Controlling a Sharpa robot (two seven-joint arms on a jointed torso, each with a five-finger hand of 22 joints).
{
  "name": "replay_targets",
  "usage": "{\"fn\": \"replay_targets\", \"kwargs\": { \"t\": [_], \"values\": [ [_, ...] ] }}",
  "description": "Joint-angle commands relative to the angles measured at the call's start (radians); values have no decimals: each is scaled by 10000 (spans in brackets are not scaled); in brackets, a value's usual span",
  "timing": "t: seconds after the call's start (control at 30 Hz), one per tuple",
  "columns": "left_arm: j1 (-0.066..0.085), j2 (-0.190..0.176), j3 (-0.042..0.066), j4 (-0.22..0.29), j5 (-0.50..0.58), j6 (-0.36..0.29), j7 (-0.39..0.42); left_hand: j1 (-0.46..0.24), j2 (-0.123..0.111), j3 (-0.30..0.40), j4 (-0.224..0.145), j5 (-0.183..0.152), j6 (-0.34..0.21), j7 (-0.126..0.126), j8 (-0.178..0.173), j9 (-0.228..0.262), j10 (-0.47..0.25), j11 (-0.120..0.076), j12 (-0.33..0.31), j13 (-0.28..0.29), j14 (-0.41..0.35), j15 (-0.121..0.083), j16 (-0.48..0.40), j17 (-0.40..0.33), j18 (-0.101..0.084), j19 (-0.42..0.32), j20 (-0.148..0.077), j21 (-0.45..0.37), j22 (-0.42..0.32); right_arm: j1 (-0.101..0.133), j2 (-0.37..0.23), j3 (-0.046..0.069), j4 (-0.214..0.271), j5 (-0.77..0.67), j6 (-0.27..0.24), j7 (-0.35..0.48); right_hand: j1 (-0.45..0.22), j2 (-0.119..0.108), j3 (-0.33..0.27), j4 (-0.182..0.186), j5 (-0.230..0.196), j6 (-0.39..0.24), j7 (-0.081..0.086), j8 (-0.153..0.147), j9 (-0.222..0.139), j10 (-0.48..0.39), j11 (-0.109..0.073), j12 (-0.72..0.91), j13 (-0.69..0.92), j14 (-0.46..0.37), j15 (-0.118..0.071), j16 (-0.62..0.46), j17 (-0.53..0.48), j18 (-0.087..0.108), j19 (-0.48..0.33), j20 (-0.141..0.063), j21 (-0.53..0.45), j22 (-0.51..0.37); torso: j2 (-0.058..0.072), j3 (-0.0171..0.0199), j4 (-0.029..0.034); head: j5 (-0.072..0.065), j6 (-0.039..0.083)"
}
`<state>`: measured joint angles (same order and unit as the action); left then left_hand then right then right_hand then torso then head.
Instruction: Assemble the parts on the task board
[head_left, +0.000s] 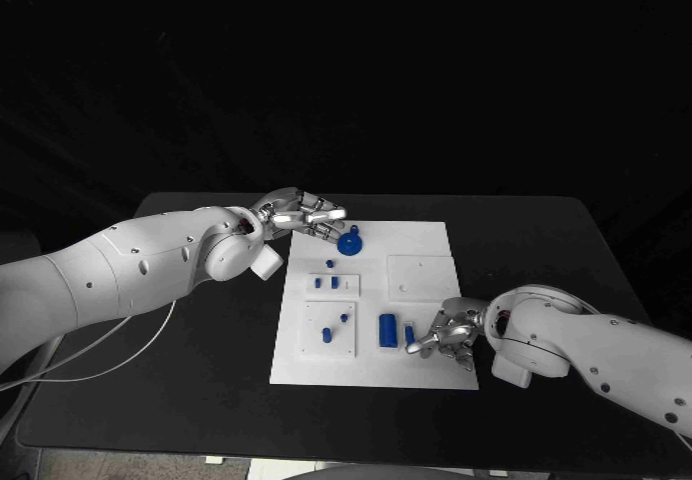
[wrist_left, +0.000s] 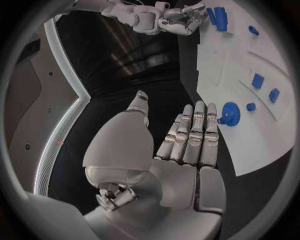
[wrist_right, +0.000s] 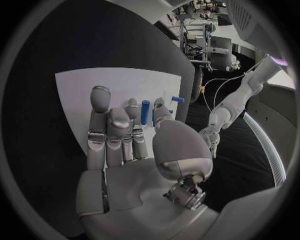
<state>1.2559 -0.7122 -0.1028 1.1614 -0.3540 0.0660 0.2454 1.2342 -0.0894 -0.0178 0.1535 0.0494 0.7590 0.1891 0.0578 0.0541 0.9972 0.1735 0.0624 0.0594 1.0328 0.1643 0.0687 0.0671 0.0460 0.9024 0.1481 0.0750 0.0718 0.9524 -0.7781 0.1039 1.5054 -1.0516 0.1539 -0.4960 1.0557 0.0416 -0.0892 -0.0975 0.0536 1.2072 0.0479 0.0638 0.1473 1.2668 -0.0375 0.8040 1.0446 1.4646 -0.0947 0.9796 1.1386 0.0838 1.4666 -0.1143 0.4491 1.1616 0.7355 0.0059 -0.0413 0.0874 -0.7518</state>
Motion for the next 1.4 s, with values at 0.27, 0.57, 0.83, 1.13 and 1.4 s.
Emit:
{"fn": "replay_targets", "kwargs": {
  "t": [0.27, 0.57, 0.83, 1.13, 1.4],
  "values": [
    [-10, 5, 3, 15, -30, 159, 24, -5, 105, -16, -56, -20, 27, -6, 4, 13, -61, 21, -24, 4, 8, -4, -45, -6, -98, 9, -4, 1, 10, -75, -118, -1, 76, -64, 512, 232, 192, -489, 1450, -297, 750, -27, -5, -2, 1, -37, 16, 75, -38, 32, 10, 26, -44, -82, 353, -16, 30, 47, -2, 4, -3, -14, -2],
    [-16, 14, 0, 10, -34, 170, 15, -3, 115, -21, -87, -20, 15, -3, 4, 12, -65, 21, -24, 4, 2, -3, -46, -5, -98, 3, -2, 0, 10, -91, -110, 0, 48, -77, 372, 230, 70, -390, 1649, -191, 751, -5, -20, -2, -3, -36, 7, 122, -62, 25, 6, 61, -63, -77, 360, -17, 36, 60, 1, 4, 3, -22, -24],
    [-20, 23, -3, 8, -36, 181, 8, 6, 129, -17, -110, -19, 21, -4, 5, 12, -65, 22, -25, 4, 1, -2, -45, -4, -98, -4, 1, 0, 10, -93, -42, 2, -34, -86, 49, 121, -182, -91, 2068, -165, 320, 59, -62, -4, 21, -12, -20, 148, -82, 23, -12, 73, -86, -87, 373, -39, 45, 59, 0, -4, 7, -36, -76],
    [-23, 33, -7, 5, -80, 174, -31, 60, 229, -17, -248, -17, 31, -4, 8, 12, -65, 24, -24, 5, -16, 4, -47, -2, -91, -9, 7, 5, 12, -92, 97, 7, -154, -87, 107, -29, -502, -89, 2776, -246, 260, 70, -77, 0, 52, -14, -31, 166, -109, 16, -15, 90, -122, -100, 371, -39, 38, 29, 1, -5, 13, -45, -66],
    [-23, 39, -11, 12, -164, 189, -55, -25, 486, -213, -673, -16, 43, -4, 8, 12, -66, 26, -23, 5, -45, 14, -39, 7, -54, -27, 33, 20, 16, -91, 199, 8, -235, -97, 176, -120, -494, -141, 2913, -385, 358, 72, -82, -1, 55, -21, -33, 169, -116, 14, -13, 92, -134, -105, 364, -37, 42, 28, -3, -5, 11, -39, -41]
  ]
}}
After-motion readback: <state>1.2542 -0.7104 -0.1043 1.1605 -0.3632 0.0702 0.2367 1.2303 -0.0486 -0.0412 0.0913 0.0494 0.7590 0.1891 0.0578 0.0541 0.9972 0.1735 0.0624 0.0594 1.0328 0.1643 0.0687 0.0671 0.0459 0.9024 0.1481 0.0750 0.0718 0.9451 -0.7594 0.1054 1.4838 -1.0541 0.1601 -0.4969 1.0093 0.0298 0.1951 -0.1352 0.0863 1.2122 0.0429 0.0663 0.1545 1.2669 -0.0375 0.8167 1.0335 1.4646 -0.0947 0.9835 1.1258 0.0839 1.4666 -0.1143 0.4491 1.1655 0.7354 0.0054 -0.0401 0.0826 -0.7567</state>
